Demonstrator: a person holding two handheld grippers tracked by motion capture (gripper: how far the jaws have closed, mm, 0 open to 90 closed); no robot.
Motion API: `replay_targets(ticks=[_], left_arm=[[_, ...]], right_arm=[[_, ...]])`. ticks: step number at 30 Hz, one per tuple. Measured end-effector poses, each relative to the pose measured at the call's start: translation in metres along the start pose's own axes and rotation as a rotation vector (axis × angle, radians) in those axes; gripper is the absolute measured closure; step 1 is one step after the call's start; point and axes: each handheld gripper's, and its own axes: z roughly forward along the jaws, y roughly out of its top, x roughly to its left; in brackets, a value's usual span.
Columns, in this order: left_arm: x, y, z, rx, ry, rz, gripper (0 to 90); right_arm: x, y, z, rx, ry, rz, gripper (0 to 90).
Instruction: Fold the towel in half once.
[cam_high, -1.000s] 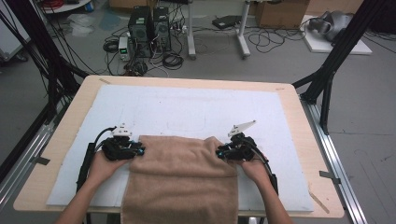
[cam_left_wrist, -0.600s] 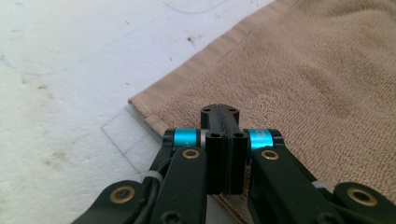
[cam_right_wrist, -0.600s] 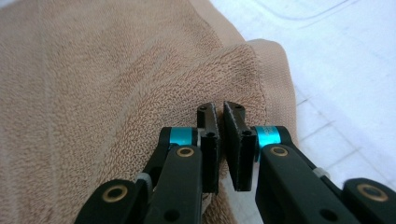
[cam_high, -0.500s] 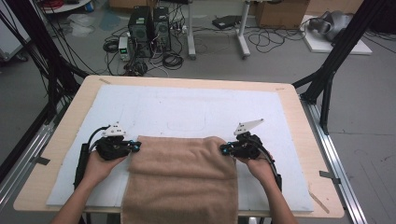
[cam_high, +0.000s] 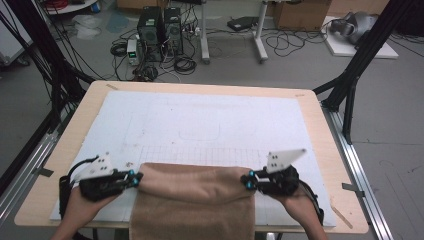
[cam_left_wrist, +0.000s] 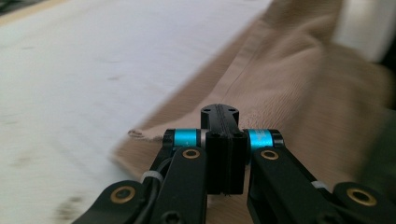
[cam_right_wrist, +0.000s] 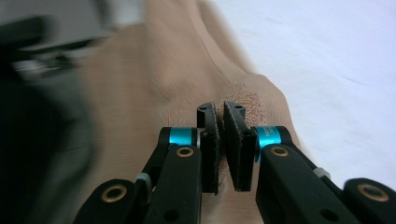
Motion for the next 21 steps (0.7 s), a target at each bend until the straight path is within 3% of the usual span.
replay_targets(ticks=[2,4,10,15,21], left_arm=[[-0.006,-0.003,-0.006,0.004,-0.014,0.001,82.3],[-0.002,-0.002,-0.006,0.025,0.011,-0.004,73.8],[0.023,0.005,0.013,0.037,0.112,-0.035,64.7],[0.047,-0.001,0.037,0.093,0.189,-0.071,62.0],[0.063,-0.007,0.056,0.167,0.239,-0.081,56.7]], right_arm=[[0.017,-0.003,-0.003,0.020,-0.006,-0.031,80.1],[0.019,-0.005,-0.004,0.029,-0.030,-0.026,76.4],[-0.014,-0.013,0.002,0.021,-0.101,0.069,66.4],[-0.046,-0.027,0.016,0.050,-0.158,0.152,55.9],[-0.059,-0.034,0.036,0.067,-0.172,0.177,45.8]])
